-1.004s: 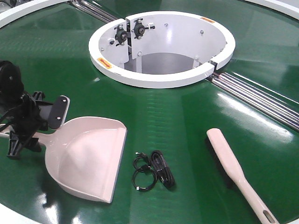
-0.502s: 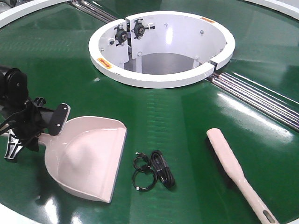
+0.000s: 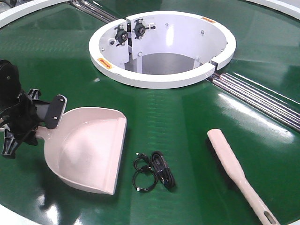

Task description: Clean and inspect green conveyor with broom and dustpan

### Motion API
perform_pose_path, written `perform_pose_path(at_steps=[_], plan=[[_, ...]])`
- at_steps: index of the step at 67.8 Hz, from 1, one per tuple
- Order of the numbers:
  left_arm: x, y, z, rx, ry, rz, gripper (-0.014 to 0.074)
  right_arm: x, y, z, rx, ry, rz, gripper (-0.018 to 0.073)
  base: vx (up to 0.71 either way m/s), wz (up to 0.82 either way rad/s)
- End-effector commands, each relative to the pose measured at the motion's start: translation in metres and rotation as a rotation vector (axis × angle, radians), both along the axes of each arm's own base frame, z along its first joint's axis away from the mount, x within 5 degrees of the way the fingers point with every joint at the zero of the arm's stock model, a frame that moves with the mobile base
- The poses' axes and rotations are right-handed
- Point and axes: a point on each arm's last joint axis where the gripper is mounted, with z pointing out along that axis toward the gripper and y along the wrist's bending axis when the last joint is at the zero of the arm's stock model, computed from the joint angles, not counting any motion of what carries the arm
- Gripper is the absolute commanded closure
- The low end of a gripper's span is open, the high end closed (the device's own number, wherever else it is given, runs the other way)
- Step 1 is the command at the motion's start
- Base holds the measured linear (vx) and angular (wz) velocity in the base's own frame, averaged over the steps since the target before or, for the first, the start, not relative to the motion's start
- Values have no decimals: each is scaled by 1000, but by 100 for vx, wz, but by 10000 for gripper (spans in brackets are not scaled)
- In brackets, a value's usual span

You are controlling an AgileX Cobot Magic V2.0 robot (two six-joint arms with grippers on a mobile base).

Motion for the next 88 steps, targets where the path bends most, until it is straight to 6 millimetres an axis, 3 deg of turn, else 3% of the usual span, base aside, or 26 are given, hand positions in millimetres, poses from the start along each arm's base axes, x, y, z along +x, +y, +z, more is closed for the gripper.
perform_pose_path(at_steps=[1,27,40,88], plan=[[-4,-9,22,-43,-69,6,604,0,0,0,-17,-67,2,568,0,0],[-3,-26,13,-21,-51,29,604,0,0,0,-17,-67,2,568,0,0],[-2,-21,6,47,-21,50,604,0,0,0,-17,-67,2,568,0,0],[0,-21,6,42,-42,75,604,0,0,0,-17,-67,2,568,0,0]])
